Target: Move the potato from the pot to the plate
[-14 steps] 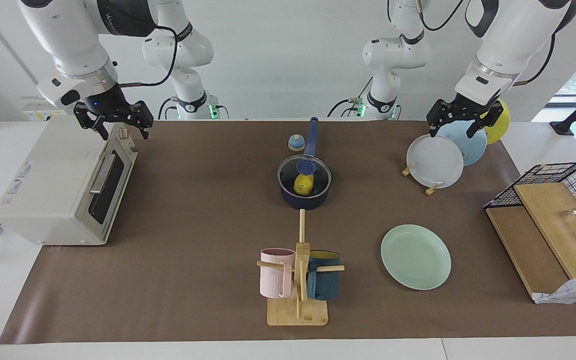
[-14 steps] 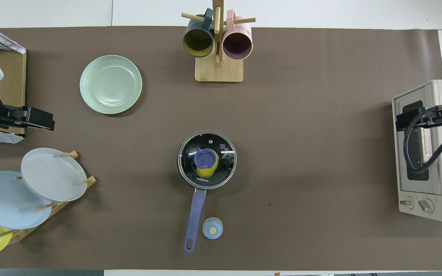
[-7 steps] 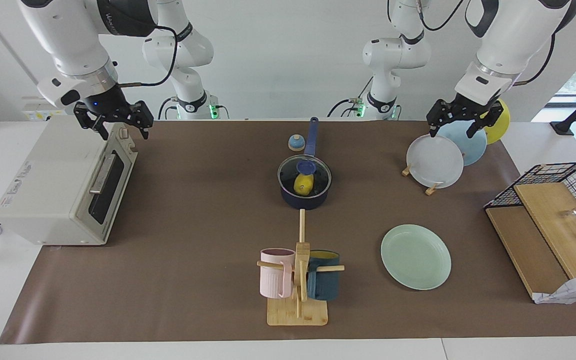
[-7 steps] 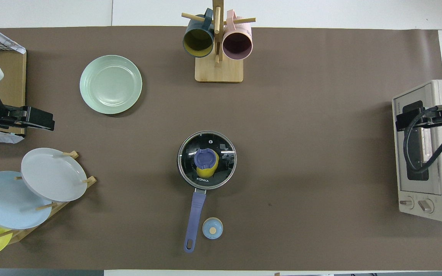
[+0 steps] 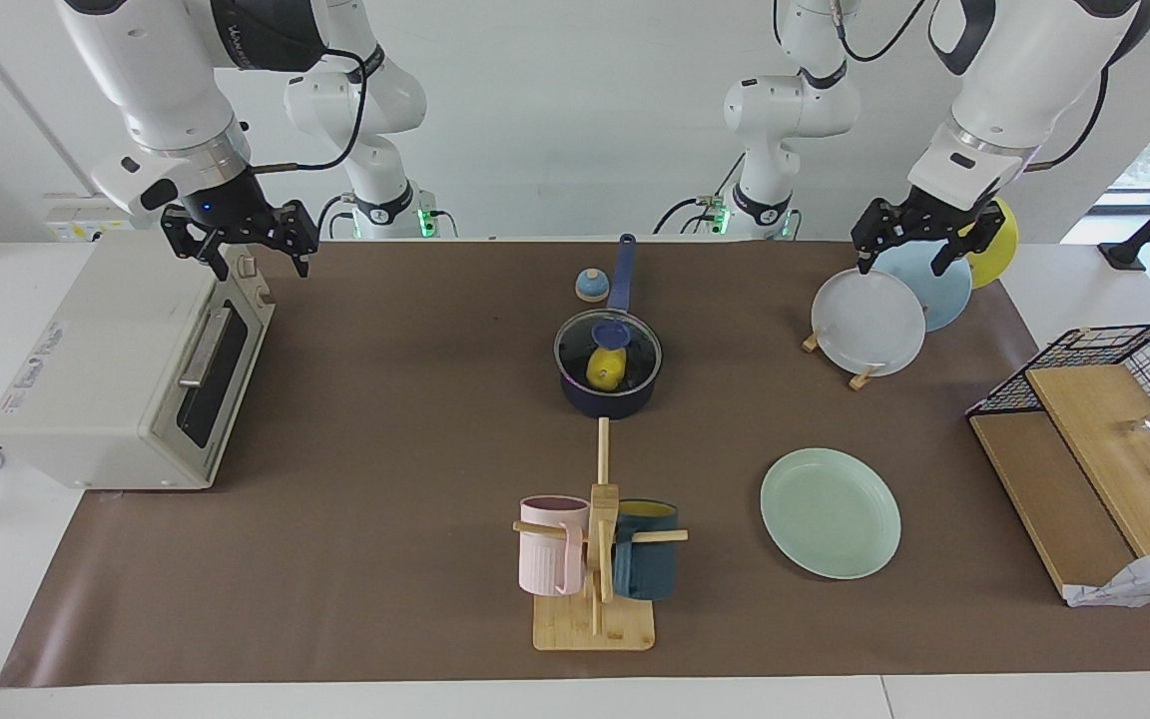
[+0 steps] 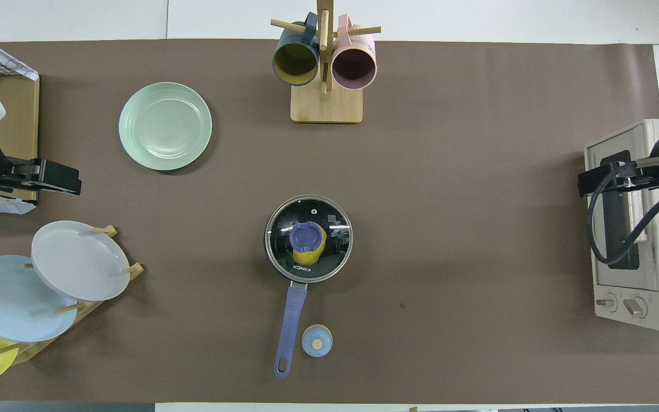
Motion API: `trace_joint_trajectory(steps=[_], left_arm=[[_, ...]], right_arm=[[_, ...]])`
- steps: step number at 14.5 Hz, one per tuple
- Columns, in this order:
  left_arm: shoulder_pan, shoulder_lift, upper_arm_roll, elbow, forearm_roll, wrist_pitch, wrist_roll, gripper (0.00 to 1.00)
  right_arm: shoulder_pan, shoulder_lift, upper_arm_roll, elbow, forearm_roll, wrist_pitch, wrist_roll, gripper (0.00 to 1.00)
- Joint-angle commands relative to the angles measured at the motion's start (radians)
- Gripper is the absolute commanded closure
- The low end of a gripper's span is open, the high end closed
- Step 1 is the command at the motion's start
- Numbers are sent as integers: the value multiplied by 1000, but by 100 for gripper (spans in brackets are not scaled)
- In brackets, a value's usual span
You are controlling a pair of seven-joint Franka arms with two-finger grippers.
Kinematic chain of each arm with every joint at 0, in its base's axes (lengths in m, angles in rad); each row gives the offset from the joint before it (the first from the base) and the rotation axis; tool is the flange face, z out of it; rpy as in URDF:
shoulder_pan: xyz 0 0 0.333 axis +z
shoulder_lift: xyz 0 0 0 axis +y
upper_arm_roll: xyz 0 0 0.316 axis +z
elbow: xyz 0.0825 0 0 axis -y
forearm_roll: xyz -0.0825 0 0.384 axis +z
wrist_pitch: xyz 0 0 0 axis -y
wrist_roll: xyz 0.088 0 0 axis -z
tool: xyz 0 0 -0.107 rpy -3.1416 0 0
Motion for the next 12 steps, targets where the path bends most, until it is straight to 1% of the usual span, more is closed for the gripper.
trace_joint_trajectory(steps=[1,2,4,5,7,8,9,11,12], left_arm=[[10,-16,-5,-16,11,3,6,0],[10,-16,-5,-14,11,3,6,0],[10,-16,-5,-16,11,3,6,0],[10,-16,-5,-16,11,3,6,0],[10,-16,-5,-14,11,3,6,0],[10,-16,-5,-14,11,3,6,0],[10,-16,-5,-16,11,3,6,0],[10,-16,-5,-16,11,3,6,0],[10,-16,-5,-16,11,3,6,0]], right_arm=[[-9,-14,3,-11,20,13,-21,0],[-10,-13,5,-9,25,19,-26,0],[-9,-8,8,-11,75,60,-19,0],[-7,-5,29,-9,75,61,-12,0],[-7,10,101,3,71,62,74,0],[7,33,157,30,69,58,161,0],[31,79,178,67,71,55,257,0],[149,181,179,167,60,56,423,0],[204,222,178,199,51,68,483,0]])
